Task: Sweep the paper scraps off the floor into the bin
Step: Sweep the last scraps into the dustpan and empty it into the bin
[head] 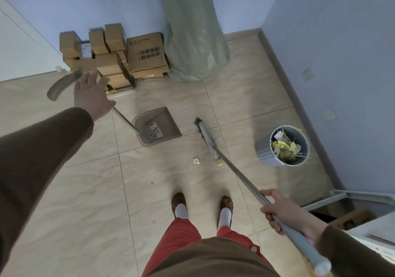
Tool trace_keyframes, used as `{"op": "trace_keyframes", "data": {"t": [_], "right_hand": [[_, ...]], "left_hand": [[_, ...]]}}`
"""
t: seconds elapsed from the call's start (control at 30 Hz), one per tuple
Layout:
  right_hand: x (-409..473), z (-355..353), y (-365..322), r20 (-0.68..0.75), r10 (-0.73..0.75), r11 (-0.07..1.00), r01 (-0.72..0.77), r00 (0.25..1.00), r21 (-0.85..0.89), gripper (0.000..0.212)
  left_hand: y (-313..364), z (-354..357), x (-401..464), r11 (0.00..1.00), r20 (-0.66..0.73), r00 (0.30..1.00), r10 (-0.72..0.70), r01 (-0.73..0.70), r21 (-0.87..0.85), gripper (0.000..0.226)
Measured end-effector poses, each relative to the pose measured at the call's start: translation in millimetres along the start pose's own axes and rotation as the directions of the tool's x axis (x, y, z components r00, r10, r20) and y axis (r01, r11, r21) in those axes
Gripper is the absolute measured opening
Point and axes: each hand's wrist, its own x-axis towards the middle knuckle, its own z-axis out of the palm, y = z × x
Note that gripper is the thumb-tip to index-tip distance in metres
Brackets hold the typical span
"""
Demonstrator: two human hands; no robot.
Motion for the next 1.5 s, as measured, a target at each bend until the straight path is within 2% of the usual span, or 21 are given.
{"op": "trace_keyframes", "data": {"t": [0.13, 0.23, 0.37, 0.5, 0.6, 0.73, 0.9, 1.17, 1.33, 1.5], "right_hand": [[7.4, -37.8, 3.3, -0.018, -0.048, 0.998, 0.047, 0.999, -0.047, 0.037], [27.6, -73.6, -7.1, -0.086, -0.114, 0.982, 0.099, 0.99, -0.161, 0.036], [92.8, -116.1, -46.9, -0.094, -0.188, 0.923, 0.143, 0.978, -0.358, 0.035], [164.4, -125.5, -77.7, -0.13, -0.221, 0.822, 0.113, 0.967, -0.559, 0.033], [187.2, -114.6, -65.4, -0.102, -0.238, 0.742, 0.113, 0.966, -0.661, 0.042], [170.0, -91.7, 9.5, -0.031, -0.154, 0.687, 0.085, 0.988, -0.722, 0.055], [102.6, -83.8, 85.7, 0.084, -0.028, 0.747, 0.077, 0.996, -0.661, 0.047], [4.3, -83.0, 94.5, 0.192, 0.034, 0.799, 0.088, 0.981, -0.594, 0.046], [-20.9, -77.2, 93.6, 0.156, -0.006, 0.717, 0.113, 0.988, -0.688, 0.044], [-30.2, -76.9, 84.3, 0.101, 0.009, 0.661, 0.069, 0.995, -0.747, 0.051]], "left_hand": [[46.9, 20.5, -45.8, 0.986, 0.095, 0.995, -0.031, 0.046, -0.161, 0.06], [88.1, 40.0, -92.4, 0.942, 0.201, 0.978, -0.056, 0.118, -0.314, 0.047], [146.3, 64.3, -152.7, 0.853, 0.316, 0.945, -0.088, 0.235, -0.466, 0.039], [195.1, 83.7, -204.4, 0.811, 0.409, 0.907, -0.103, 0.314, -0.493, 0.036], [215.7, 95.5, -233.1, 0.806, 0.462, 0.884, -0.078, 0.328, -0.493, 0.034], [216.8, 106.1, -255.9, 0.792, 0.496, 0.864, -0.088, 0.363, -0.491, 0.032], [205.7, 112.3, -275.0, 0.764, 0.542, 0.833, -0.108, 0.418, -0.491, 0.031], [176.1, 125.3, -306.7, 0.733, 0.543, 0.84, -0.017, 0.38, -0.565, 0.029], [151.8, 134.2, -333.4, 0.713, 0.545, 0.838, 0.011, 0.376, -0.591, 0.031], [123.8, 143.2, -354.9, 0.712, 0.559, 0.829, 0.013, 0.385, -0.587, 0.032]]}}
